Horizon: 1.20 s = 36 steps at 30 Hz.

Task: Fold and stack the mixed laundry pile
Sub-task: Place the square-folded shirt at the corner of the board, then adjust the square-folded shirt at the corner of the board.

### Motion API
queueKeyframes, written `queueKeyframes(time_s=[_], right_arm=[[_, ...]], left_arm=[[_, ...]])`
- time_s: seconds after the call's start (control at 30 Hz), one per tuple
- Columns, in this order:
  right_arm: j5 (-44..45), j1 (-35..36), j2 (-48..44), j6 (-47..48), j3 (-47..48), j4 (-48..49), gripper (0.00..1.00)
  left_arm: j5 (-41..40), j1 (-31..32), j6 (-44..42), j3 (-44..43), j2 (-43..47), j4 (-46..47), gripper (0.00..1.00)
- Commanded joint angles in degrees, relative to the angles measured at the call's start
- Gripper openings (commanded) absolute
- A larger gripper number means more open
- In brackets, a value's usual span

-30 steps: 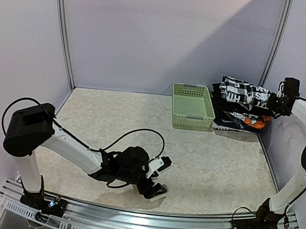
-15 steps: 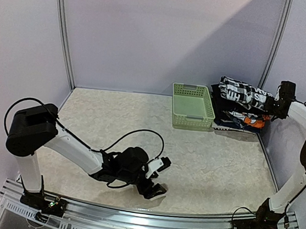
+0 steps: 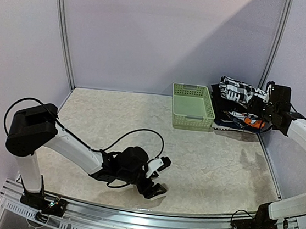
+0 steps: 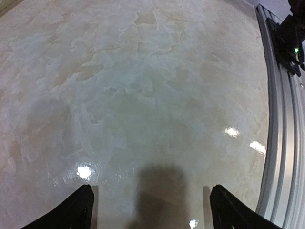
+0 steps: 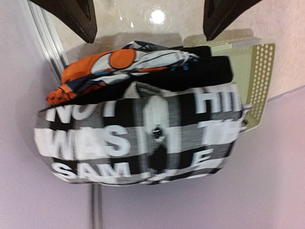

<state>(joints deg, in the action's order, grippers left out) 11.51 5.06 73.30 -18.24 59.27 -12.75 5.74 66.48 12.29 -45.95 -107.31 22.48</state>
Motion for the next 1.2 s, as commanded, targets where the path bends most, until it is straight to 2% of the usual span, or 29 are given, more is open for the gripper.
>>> queueKeyframes(time_s=[0.0,0.1,0.13,0.2,0.27,0.5,0.7,0.8,0.97,1.17], right_arm=[[-5.7,3.6,0.3,-1.0,-0.2,5.1,0.68],[-8.4,4.7,5.6,-0.5,5.6,5.4,0.63],[-8.8,4.9,8.5,-0.1,7.6,5.8,0.59],[-9.8,5.0,13.0,0.1,12.7,5.2,0.44],[-9.3,5.0,18.1,0.7,17.9,5.0,0.39],[-2.3,4.5,33.1,6.1,36.5,3.3,0.31],[-5.1,2.7,48.1,10.1,54.9,-5.2,0.26],[-9.0,2.5,52.1,12.6,54.9,-8.3,0.26],[-15.1,1.0,53.6,14.7,46.2,-2.7,0.24],[-18.0,-0.8,57.6,16.0,47.7,-3.7,0.22]], left_arm=[[0.8,-0.6,0.7,0.1,1.4,1.6,0.86],[0.9,-0.6,1.0,0.3,1.5,1.8,0.86],[0.9,-0.6,1.2,0.3,1.5,1.9,0.86],[1.0,-0.6,1.4,0.4,1.4,2.0,0.86],[0.9,-0.6,1.7,0.5,1.4,2.0,0.86],[-1.4,-0.6,2.4,1.8,3.0,1.0,0.86],[-3.1,-0.6,2.7,1.9,3.1,0.0,0.86],[-4.0,-0.6,2.6,2.1,2.9,-0.1,0.86],[-4.2,-0.6,2.1,1.0,1.9,-0.4,0.86],[-3.4,-0.6,1.8,-0.4,1.0,-1.3,0.86]])
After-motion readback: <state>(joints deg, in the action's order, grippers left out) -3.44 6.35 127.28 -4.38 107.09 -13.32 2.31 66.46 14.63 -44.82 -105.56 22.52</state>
